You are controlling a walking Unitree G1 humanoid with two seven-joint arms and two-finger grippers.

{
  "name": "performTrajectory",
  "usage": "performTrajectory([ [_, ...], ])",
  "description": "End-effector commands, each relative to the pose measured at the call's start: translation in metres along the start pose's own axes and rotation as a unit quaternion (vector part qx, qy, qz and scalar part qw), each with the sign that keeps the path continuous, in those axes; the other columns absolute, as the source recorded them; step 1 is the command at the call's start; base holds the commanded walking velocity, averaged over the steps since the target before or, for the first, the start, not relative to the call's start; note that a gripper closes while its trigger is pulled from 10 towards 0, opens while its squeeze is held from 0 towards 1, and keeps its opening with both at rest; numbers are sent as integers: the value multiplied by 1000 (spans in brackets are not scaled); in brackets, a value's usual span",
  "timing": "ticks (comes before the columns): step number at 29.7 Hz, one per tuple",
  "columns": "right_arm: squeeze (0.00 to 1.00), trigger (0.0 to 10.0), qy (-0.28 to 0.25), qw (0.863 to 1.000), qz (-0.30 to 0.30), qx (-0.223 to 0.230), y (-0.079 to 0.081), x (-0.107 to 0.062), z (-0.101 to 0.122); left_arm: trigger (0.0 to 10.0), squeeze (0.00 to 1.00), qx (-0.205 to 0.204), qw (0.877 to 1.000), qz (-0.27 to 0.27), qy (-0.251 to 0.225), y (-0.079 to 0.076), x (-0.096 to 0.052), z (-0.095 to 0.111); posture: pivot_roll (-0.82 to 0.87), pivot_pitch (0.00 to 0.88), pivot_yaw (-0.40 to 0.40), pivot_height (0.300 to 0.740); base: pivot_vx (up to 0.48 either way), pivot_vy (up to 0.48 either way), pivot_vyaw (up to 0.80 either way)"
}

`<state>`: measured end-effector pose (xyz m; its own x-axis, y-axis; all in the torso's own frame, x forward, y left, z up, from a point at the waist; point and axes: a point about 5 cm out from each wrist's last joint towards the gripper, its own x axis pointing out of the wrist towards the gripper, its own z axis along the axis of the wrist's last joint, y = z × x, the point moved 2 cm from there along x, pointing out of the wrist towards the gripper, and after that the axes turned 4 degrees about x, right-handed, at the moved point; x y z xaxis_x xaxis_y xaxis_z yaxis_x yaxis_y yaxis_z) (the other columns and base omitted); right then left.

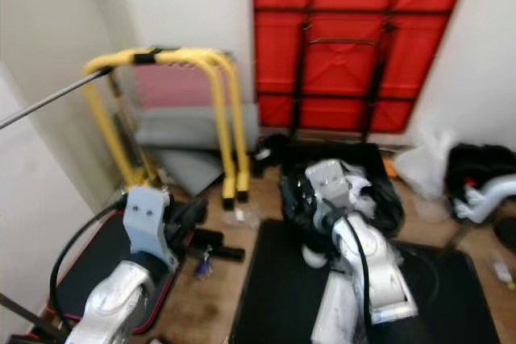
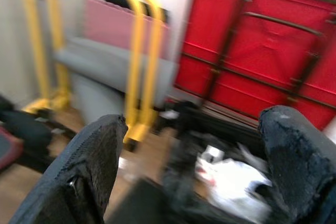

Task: Sweep floor

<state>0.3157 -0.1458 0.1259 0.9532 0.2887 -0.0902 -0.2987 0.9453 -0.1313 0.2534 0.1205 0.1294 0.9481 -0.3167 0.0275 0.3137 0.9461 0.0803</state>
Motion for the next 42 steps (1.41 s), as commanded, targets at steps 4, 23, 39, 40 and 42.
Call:
performTrajectory([
  [4, 0, 10000, -15, 1000, 9, -4, 6, 4, 6, 10000, 0, 7, 1000, 15, 9, 5, -1, -4, -100, 0, -24, 740, 0, 0, -800],
  [23, 0, 10000, -33, 999, 5, -20, 1, 10, 14, 10000, 0, 0, 999, 35, 3, 11, 3, -3, -107, 0, -30, 740, 0, 0, -421],
  [39, 0, 10000, -18, 1000, -9, -10, -5, 15, 10, 10000, 0, -18, 998, 57, -3, 21, 3, -3, -110, 0, -30, 740, 20, 0, -208],
  [40, 0, 10000, -18, 1000, 1, -12, -2, 15, 10, 10000, 0, -22, 998, 55, -3, 21, 3, -3, -112, 0, -28, 740, 368, 0, 0],
  [42, 0, 10000, -17, 1000, 7, -13, -1, 15, 10, 10000, 0, -25, 998, 54, -3, 21, 3, -4, -112, 0, -28, 740, 368, 0, 0],
])
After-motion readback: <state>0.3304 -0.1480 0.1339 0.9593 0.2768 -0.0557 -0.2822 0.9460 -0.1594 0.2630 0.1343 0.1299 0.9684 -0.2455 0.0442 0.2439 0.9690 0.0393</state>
